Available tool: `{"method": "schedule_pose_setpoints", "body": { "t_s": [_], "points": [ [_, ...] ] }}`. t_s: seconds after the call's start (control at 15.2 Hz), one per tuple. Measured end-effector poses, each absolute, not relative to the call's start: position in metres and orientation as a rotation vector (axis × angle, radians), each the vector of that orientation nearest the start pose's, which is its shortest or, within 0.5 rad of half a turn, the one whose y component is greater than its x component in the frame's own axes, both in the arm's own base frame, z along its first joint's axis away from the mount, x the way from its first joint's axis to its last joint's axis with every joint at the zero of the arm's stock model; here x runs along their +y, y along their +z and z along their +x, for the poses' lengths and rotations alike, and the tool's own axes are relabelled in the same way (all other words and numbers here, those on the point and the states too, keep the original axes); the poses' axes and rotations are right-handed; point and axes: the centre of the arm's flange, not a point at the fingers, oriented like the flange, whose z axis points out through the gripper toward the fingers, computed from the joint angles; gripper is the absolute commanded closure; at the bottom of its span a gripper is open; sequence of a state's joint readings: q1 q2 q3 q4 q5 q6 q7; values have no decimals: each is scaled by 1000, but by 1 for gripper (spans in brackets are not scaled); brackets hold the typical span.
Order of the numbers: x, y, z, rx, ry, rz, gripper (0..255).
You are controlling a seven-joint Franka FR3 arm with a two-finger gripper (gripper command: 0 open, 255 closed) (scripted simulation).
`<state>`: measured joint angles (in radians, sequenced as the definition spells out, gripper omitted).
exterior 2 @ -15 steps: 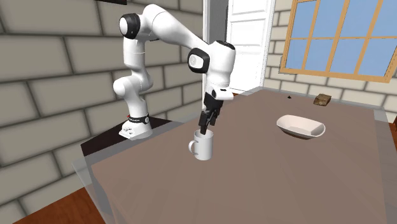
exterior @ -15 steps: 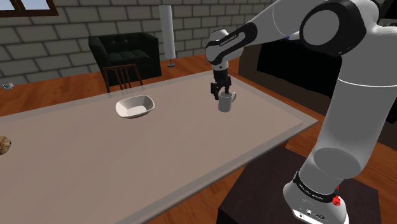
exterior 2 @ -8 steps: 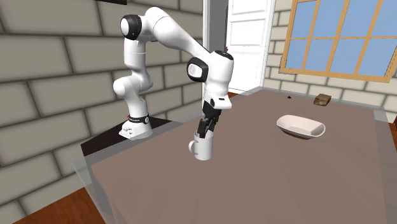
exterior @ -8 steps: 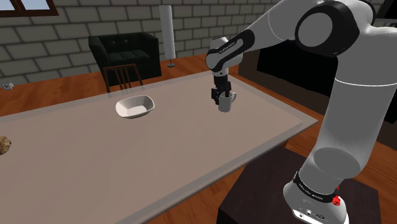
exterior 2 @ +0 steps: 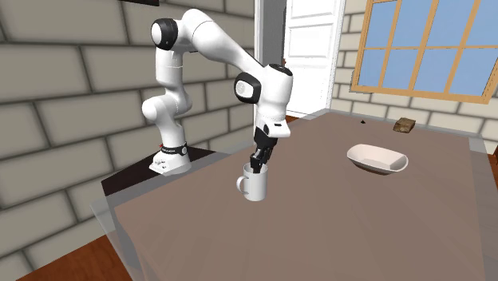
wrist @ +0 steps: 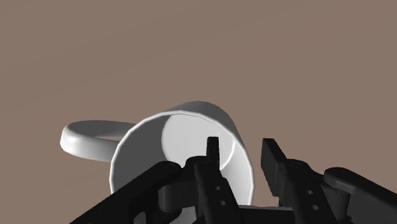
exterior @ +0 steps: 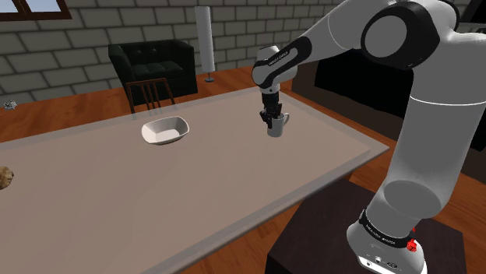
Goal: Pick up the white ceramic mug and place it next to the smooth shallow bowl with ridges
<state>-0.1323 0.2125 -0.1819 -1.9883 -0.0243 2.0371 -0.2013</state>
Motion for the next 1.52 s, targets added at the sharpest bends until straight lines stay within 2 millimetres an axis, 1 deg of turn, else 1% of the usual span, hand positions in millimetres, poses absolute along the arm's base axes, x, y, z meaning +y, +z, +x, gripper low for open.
{"method": "schedule_pose_setpoints", "body": {
  "t_s": [0.53,0.59,0.86,1.52],
  "points": [
    [-176,347,548,156,268,-3143,255],
    [-176,350,548,156,268,-3143,255],
    [-176,367,548,156,268,-3143,255],
    [-178,421,547,156,268,-3143,255]
  ]
}}
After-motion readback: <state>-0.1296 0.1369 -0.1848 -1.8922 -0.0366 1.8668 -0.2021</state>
